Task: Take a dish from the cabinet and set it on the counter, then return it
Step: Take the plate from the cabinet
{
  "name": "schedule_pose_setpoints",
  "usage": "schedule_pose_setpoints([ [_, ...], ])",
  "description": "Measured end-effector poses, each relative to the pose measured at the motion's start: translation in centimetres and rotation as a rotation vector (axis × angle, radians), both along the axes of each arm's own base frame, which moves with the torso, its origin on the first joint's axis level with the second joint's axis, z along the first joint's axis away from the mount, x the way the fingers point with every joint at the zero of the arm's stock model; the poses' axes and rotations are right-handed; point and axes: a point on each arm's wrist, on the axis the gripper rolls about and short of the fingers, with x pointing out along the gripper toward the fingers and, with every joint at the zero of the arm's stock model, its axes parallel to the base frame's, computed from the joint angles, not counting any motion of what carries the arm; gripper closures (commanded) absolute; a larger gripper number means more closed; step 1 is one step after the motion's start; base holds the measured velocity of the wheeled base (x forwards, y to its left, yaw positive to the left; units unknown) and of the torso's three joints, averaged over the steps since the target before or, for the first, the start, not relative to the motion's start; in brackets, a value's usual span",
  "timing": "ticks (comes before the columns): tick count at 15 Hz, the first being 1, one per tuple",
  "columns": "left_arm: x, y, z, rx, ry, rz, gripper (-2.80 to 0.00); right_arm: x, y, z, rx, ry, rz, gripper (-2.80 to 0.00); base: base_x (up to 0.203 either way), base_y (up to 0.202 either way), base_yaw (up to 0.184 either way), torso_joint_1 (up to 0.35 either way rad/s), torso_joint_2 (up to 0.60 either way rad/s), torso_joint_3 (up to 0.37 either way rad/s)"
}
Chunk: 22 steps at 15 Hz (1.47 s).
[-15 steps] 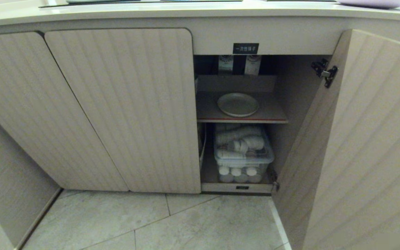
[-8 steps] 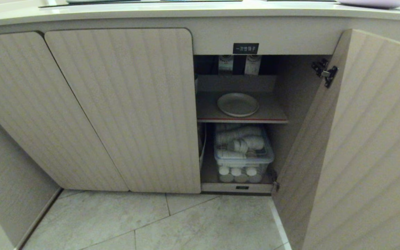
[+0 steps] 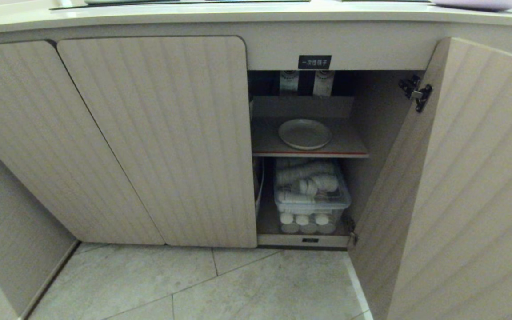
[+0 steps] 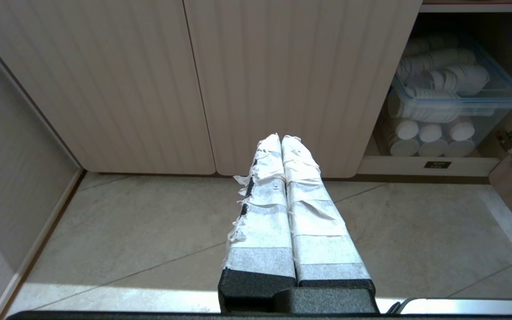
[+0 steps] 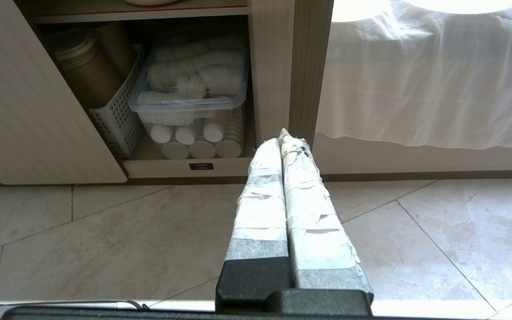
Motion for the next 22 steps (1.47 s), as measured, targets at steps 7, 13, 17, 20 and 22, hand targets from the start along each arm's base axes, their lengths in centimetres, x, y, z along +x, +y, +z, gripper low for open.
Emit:
schedule_pose_setpoints([
  [7,0.0,0.0,0.0,0.0,0.0,0.0,0.0,0.0,0.0,-0.01,0.0,0.001,0.0,0.0,0.001,0.091,0.002,0.003,0.0,0.001],
  [13,0.0,0.0,0.0,0.001,0.0,0.0,0.0,0.0,0.0,0.0,0.001,0.0,0.0,0.0,0.0,0.196,-0.002,0.001,0.0,0.003],
  [17,0.0,0.0,0.0,0.001,0.0,0.0,0.0,0.0,0.0,-0.01,0.0,0.0,0.0,0.0,0.0,0.18,-0.002,-0.001,0.0,0.002],
  [20,0.0,0.0,0.0,0.001,0.0,0.0,0.0,0.0,0.0,0.0,0.0,0.0,0.0,0.0,0.0,0.028,0.0,0.0,0.0,0.0],
  [22,0.0,0.0,-0.01,0.001,0.001,0.0,0.0,0.0,0.0,0.0,0.0,0.0,0.001,0.0,0.0,0.0,0.0,0.0,0.0,0.0],
])
